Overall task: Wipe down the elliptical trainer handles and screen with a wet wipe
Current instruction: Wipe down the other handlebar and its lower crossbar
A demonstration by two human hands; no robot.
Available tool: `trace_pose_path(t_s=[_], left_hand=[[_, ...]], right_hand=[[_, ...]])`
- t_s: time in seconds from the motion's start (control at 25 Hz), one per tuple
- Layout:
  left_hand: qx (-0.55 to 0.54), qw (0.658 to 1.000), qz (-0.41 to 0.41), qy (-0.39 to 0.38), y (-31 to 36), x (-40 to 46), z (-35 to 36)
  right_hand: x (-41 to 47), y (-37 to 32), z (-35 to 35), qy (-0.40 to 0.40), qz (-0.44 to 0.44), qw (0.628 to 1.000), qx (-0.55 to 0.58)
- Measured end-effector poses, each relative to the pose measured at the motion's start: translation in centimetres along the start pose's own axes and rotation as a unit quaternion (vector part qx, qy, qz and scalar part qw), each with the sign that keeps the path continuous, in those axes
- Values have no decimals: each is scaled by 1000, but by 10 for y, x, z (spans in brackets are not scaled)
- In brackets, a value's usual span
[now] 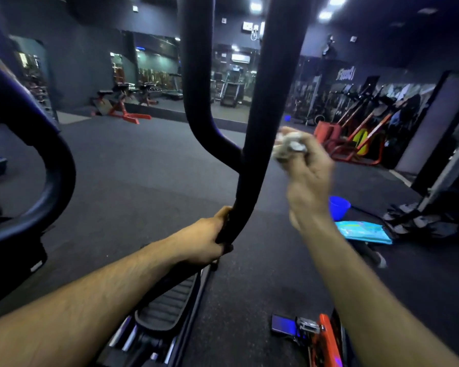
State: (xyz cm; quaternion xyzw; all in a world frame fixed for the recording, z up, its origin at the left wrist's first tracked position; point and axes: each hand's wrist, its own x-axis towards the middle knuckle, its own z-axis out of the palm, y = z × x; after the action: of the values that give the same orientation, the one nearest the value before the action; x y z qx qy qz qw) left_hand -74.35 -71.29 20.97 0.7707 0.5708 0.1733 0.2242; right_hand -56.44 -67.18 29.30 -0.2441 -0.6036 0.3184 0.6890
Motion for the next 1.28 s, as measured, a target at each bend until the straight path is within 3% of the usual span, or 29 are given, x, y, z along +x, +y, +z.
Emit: trace_pose_path(t_s=[0.08, 0.16, 0.28, 0.44, 0.68, 0.84, 0.96, 1.04, 1.16, 1.28], left_hand=[[-4, 1000, -4, -1, 1, -1, -1], [-3, 1000, -8, 2, 2, -4, -2], [3, 1000, -3, 2, 0, -4, -1], [9, 1000, 0, 2, -1, -2, 0], [16, 1000, -6, -2, -1, 0, 1], [12, 1000, -6, 1, 1, -1, 0], [5, 1000, -3, 4, 1, -2, 0], [5, 1000, -2, 3, 0, -1, 0], [9, 1000, -5, 5, 1, 0, -1], [14, 1000, -25, 2, 1, 0, -3]], right_hand=[[0, 13, 19, -44, 168, 982, 76], [-1, 20, 23, -127, 265, 946, 134], [2, 32, 16, -213, 298, 913, 177], [0, 49, 14, -257, 340, 884, 193], [-17, 66, 14, -251, 329, 876, 247], [-23, 65, 10, -211, 301, 913, 176], [-31, 61, 6, -109, 234, 956, 139], [-24, 54, 4, -11, 138, 980, 140], [-19, 50, 13, 31, -1, 999, 27], [-49, 59, 28, 70, 14, 996, -55]])
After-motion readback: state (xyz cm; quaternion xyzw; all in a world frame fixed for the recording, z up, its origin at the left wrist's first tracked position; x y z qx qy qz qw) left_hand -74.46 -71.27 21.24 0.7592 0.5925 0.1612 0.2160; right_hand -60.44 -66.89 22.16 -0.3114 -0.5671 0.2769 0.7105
